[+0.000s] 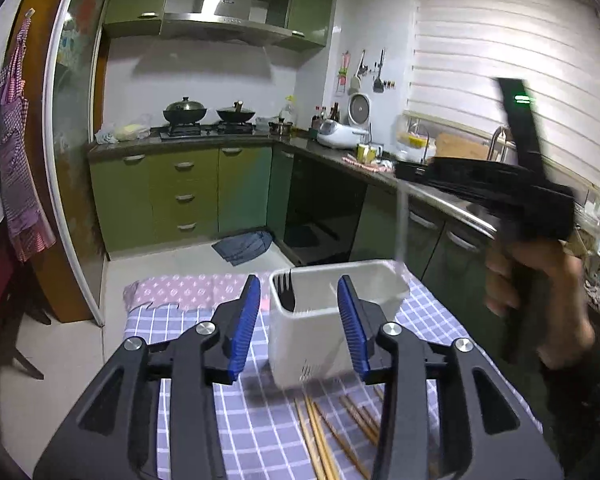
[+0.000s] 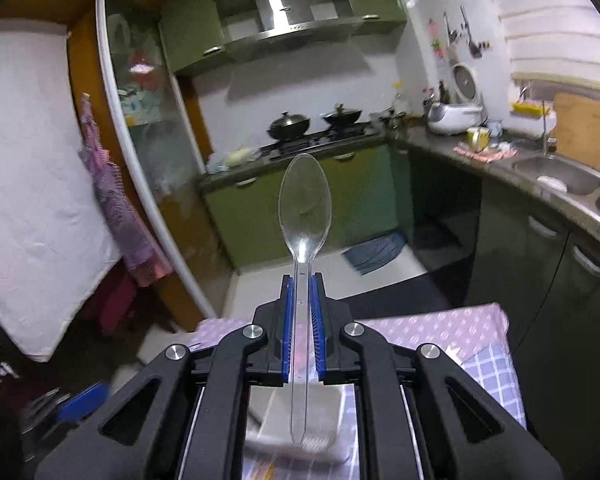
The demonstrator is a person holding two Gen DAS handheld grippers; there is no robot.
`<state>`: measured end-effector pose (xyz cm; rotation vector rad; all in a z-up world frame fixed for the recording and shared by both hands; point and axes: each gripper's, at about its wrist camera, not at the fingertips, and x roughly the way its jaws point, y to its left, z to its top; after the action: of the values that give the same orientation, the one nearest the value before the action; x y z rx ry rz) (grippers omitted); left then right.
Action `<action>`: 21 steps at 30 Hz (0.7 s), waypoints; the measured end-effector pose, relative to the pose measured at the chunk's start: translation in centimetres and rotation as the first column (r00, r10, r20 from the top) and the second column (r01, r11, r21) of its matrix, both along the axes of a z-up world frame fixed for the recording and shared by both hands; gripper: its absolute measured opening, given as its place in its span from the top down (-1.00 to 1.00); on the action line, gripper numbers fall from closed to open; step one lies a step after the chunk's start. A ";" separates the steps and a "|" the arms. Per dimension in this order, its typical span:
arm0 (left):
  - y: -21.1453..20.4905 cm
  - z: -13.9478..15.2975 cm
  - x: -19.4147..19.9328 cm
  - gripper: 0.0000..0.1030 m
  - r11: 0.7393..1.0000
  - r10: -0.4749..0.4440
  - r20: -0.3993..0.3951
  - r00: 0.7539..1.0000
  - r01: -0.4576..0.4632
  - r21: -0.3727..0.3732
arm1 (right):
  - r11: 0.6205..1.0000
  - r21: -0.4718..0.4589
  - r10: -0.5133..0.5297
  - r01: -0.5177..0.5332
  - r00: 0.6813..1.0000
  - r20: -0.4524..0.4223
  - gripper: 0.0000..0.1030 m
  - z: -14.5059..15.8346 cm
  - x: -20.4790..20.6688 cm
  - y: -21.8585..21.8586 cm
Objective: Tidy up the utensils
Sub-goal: 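Drop the fork into the white caddy with the left tool while the right tool drops the spoon in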
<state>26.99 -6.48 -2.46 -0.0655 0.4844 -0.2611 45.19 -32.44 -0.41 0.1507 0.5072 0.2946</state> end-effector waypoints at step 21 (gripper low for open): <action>-1.6 -4.0 -0.1 0.23 0.994 -0.019 -0.281 0.960 0.049 0.100 | 0.968 -0.236 0.053 -0.082 0.990 -0.127 0.70 -8.3 -4.6 1.7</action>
<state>26.90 -8.03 -6.50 0.0102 0.7807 -0.2610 40.60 -30.74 -8.72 -0.0863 0.6642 0.2891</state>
